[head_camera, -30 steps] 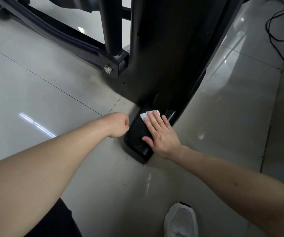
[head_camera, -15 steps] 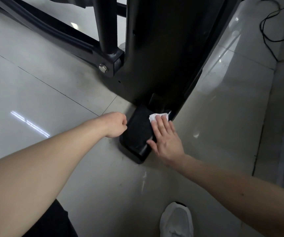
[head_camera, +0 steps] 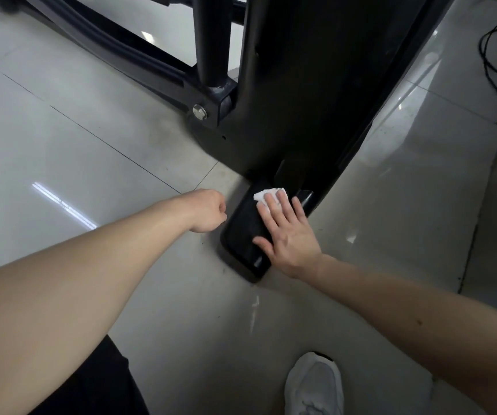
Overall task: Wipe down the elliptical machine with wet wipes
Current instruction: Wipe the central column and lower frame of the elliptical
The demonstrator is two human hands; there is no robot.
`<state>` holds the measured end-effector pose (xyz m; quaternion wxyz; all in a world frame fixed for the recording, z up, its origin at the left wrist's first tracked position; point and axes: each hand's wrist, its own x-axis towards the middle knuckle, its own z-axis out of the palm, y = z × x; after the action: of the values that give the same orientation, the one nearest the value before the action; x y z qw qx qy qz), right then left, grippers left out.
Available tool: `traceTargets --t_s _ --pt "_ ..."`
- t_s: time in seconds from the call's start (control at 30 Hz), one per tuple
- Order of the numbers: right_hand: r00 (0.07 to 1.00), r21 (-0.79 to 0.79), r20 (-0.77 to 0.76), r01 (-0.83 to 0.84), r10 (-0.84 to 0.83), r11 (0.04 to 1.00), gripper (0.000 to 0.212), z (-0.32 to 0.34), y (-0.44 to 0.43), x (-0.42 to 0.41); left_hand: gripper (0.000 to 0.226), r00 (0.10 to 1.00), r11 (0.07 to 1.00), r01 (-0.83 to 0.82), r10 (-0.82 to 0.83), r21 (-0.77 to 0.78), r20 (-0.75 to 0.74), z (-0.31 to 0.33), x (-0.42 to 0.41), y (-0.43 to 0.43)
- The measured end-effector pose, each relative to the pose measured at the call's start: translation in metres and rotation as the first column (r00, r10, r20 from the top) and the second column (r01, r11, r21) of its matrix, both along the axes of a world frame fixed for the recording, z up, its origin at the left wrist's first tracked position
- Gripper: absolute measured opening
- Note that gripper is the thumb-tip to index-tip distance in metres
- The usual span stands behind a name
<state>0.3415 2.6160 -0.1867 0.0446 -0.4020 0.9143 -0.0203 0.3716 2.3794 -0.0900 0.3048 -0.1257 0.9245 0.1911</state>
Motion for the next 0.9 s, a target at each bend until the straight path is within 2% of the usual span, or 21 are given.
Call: traceTargets --t_s 0.1,0.17,0.3,0.43,0.57,0.7,0.77,0.83,0.9 --pt "0.985 -0.047 0.062 -0.160 0.163 0.986 0.083 0.000 0.011 0.041 0.023 1.000 1.000 -0.002 0.002 0.012 -0.012 -0.001 -0.001 -0.001" --pt "0.957 0.019 0.088 -0.279 0.277 0.960 0.084 -0.002 0.024 0.071 0.025 1.000 1.000 -0.008 0.008 0.022 -0.015 0.001 -0.002 -0.002" --pt "0.933 0.085 0.100 -0.355 0.347 0.931 0.079 0.004 0.034 0.080 0.027 0.999 0.998 -0.037 0.038 0.041 -0.005 0.006 -0.003 -0.010" --pt "0.904 0.091 0.125 -0.421 0.409 0.903 0.076 0.006 -0.002 0.048 0.027 0.996 0.994 -0.085 0.086 0.067 -0.018 0.009 -0.007 -0.018" --pt "0.927 0.201 0.109 -0.373 0.357 0.906 0.075 0.018 -0.049 -0.001 0.024 0.994 0.992 -0.100 0.103 0.080 -0.033 0.013 -0.008 -0.020" --pt "0.974 0.419 -0.020 -0.195 0.224 0.887 0.076 0.047 -0.075 -0.051 0.024 0.994 0.991 -0.107 0.109 0.079 -0.021 0.011 -0.005 -0.024" --pt "0.985 0.479 -0.051 -0.123 0.167 0.869 0.079 0.055 -0.085 -0.060 0.025 0.993 0.990 -0.114 0.116 0.081 -0.015 0.009 -0.003 -0.028" --pt "0.992 0.472 -0.054 -0.077 0.116 0.878 0.082 0.055 -0.091 -0.049 0.024 0.993 0.990 -0.114 0.115 0.079 -0.010 0.010 0.001 -0.030" --pt "0.992 0.369 0.033 -0.124 0.120 0.921 0.082 0.047 -0.089 -0.024 0.024 0.993 0.990 -0.117 0.117 0.075 -0.003 0.009 0.004 -0.033"
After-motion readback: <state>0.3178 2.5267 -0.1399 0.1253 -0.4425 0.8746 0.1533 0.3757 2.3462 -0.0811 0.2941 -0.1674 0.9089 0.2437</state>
